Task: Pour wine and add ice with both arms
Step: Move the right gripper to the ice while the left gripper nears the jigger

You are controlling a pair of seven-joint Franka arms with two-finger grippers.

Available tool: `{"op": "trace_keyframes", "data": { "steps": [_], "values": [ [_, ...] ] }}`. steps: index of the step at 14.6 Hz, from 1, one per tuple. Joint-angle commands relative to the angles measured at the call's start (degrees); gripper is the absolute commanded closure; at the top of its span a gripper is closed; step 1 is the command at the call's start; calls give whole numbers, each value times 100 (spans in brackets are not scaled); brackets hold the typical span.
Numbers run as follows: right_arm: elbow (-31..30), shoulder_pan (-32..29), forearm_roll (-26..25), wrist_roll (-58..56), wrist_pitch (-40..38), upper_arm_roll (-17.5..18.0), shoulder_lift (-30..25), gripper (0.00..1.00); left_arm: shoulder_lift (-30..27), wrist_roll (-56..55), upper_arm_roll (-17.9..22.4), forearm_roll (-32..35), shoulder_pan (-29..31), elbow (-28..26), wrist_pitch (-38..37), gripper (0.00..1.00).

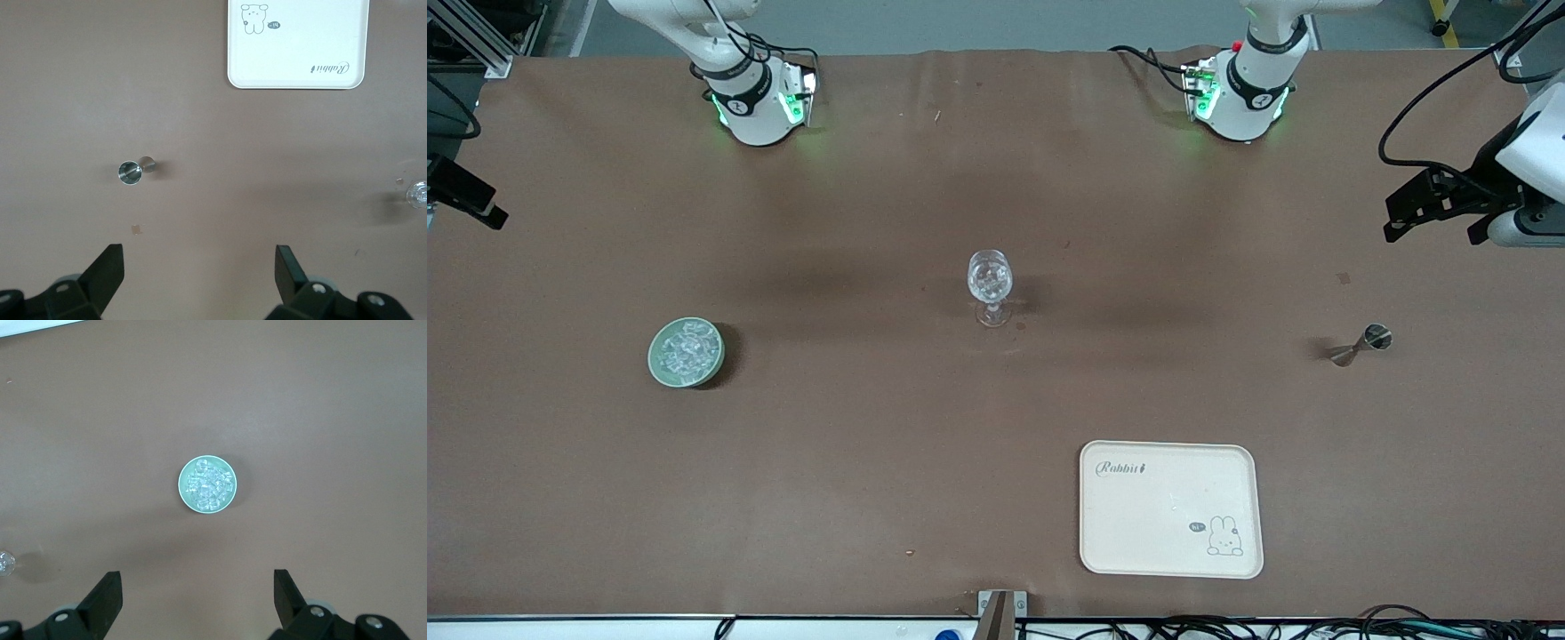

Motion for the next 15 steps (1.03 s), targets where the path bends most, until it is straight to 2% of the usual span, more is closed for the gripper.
{"op": "trace_keyframes", "data": {
  "steps": [1,7,10,13,15],
  "values": [
    [93,-28,99,-58,-75,13,34,0,-89,52,1,87,-5,-98,33,0],
    [76,-28,99,-58,-31,13,34,0,35,-97,45,96,-31,-45,7,0],
    [-143,-2,91,-67,144,22,43,0,148,-167,650,-62,-66,-27,-11,0],
    [-731,7,73,-85,407,13,43,0,543,-728,1221,-509,-110,165,-11,0],
    [-1126,42,64,-85,775,21,86,0,833,-1325,1669,-572,-198,193,-11,0]
  ]
}}
